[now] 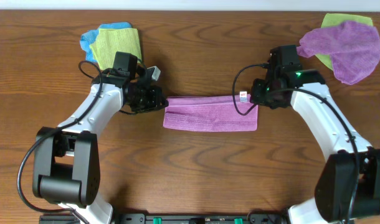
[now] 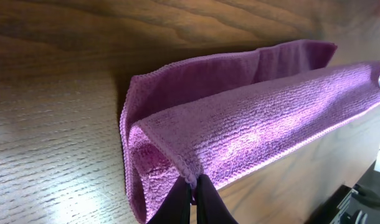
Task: Fold the cloth
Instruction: 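Release the folded edge and raise both grippers away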
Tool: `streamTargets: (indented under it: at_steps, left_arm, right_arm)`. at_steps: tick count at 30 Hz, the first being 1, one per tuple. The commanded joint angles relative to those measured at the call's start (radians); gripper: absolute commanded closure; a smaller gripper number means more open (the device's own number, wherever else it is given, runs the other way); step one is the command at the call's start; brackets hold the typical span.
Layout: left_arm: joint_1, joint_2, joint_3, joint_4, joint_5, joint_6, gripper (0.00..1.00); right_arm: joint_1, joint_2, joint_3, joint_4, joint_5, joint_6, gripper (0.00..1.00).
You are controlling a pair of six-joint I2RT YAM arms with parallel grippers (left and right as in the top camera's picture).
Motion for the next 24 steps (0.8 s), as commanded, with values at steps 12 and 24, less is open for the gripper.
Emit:
streamTargets:
  at_steps: [12,24]
  left_arm:
    - [0.005,0.056,0.03,0.021,-0.105,0.049,0.94]
    - [0.004,0.075,0.036,-0.058,-0.09,0.053,0.94]
  right_arm:
    - [-0.013,0.129,0.046,0.039,-0.028,0.014,0.98]
    - [0.0,0.129,0.055,-0.049,-0.024,0.014,0.98]
